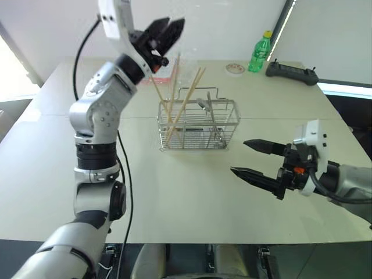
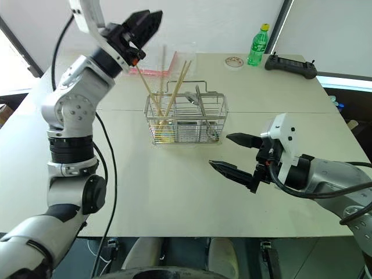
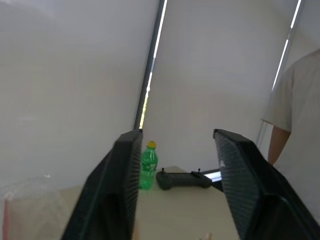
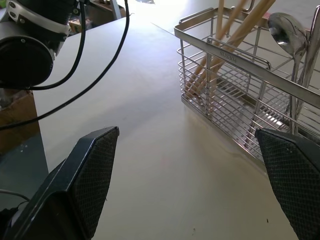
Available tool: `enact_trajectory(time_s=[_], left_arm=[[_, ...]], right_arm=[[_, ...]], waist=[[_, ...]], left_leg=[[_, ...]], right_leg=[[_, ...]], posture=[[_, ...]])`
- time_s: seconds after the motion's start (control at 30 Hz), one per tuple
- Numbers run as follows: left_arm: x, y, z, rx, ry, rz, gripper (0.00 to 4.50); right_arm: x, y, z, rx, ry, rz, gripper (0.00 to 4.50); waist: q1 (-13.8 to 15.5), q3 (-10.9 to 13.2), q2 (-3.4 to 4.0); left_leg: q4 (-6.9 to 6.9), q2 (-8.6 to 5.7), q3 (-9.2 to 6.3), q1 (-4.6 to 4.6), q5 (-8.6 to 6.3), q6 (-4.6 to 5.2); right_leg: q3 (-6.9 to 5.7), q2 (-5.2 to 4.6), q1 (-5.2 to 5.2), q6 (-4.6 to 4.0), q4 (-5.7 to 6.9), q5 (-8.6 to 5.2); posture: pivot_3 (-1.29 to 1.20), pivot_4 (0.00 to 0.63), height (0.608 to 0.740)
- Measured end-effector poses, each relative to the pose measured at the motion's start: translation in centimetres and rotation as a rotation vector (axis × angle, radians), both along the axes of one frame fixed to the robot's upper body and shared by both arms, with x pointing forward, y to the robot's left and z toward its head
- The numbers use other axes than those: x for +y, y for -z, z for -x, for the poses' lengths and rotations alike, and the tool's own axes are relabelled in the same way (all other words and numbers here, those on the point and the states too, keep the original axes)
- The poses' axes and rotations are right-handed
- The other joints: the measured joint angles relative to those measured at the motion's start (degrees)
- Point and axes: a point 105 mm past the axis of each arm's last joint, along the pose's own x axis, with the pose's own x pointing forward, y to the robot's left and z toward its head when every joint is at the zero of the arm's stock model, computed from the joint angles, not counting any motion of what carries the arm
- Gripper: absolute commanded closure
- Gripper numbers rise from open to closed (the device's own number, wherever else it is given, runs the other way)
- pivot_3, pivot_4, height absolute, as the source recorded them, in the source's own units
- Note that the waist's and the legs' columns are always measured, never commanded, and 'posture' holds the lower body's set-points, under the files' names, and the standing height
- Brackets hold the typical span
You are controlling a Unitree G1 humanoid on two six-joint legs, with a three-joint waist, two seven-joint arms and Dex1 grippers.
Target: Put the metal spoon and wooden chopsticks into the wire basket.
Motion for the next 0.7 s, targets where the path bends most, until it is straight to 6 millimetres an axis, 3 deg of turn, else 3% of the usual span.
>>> enact_trajectory(time_s=[0.03,0.13,0.27,0.33,0.43,0.47,0.53,0.6,0.7], left_arm=[[0.0,-0.2,0.2,-0.005,0.0,-0.001,0.04],[0.4,-0.6,0.5,-0.012,-0.006,0.011,0.01],[2.5,-0.6,0.2,0.017,-0.017,-0.052,0.01],[3.7,-0.5,0.9,0.03,0.045,-0.161,0.01],[6.4,-0.1,3.4,0.008,0.141,-0.423,0.01],[7.3,1.0,4.5,0.002,0.177,-0.556,0.01],[9.5,5.0,6.1,0.093,0.258,-0.831,0.01],[10.9,8.5,6.8,0.191,0.334,-0.974,0.01],[11.8,10.0,7.0,0.223,0.369,-1.063,0.01]], right_arm=[[0.0,0.0,0.0,0.002,0.002,0.0,0.0],[0.0,0.1,0.0,0.004,0.004,-0.001,0.0],[-0.1,0.0,0.0,0.004,0.0,-0.001,0.0],[-0.2,-0.1,-0.1,0.0,-0.008,0.006,0.0],[-1.2,-0.7,-0.5,-0.015,0.015,0.02,0.0],[-1.6,-0.9,-0.7,-0.024,0.019,0.027,0.0],[-2.3,-1.3,-1.2,-0.04,0.037,0.037,0.0],[-3.0,-1.5,-1.6,-0.046,0.06,0.039,0.0],[-3.1,-1.9,-1.9,-0.069,0.061,0.048,0.0]], waist=[[-0.1,0.0,0.0],[-0.1,0.0,0.03],[-0.1,0.0,0.04],[-0.3,0.0,0.08],[-1.2,0.1,0.23],[-1.5,0.1,0.27],[-1.7,0.0,0.34],[-1.4,0.1,0.32],[-0.4,0.1,0.33]], left_leg=[[-0.01,0.01,0.0,0.01,0.0,0.0],[-0.02,0.01,0.01,0.02,0.0,0.0],[-0.02,0.02,0.0,0.03,0.0,0.0],[-0.04,0.02,0.03,0.02,0.0,0.0],[-0.14,0.04,0.08,-0.01,-0.03,0.03],[-0.18,0.04,0.08,0.0,-0.05,0.05],[-0.29,0.06,0.17,0.03,-0.05,0.05],[-0.29,0.17,0.13,-0.01,-0.05,0.05],[-0.16,0.37,0.11,-0.12,-0.06,0.03]], right_leg=[[0.0,0.01,0.0,0.0,0.0,0.0],[0.0,0.01,0.0,0.0,0.01,0.0],[0.0,0.04,-0.04,-0.02,0.05,-0.01],[0.0,0.05,-0.08,-0.03,0.04,-0.02],[0.01,0.04,-0.15,-0.19,0.0,-0.1],[0.01,0.01,-0.15,-0.22,-0.02,-0.12],[0.03,0.0,-0.21,-0.3,-0.03,-0.17],[0.0,-0.01,-0.25,-0.32,-0.01,-0.16],[-0.12,-0.03,-0.36,-0.37,-0.06,-0.14]], posture=[[0.0,0.15,0.69],[0.0,0.15,0.69],[0.0,0.15,0.69],[0.0,0.15,0.69],[0.0,0.15,0.69],[0.0,0.15,0.69],[0.0,0.15,0.69],[0.0,0.15,0.69],[0.0,0.15,0.69]])
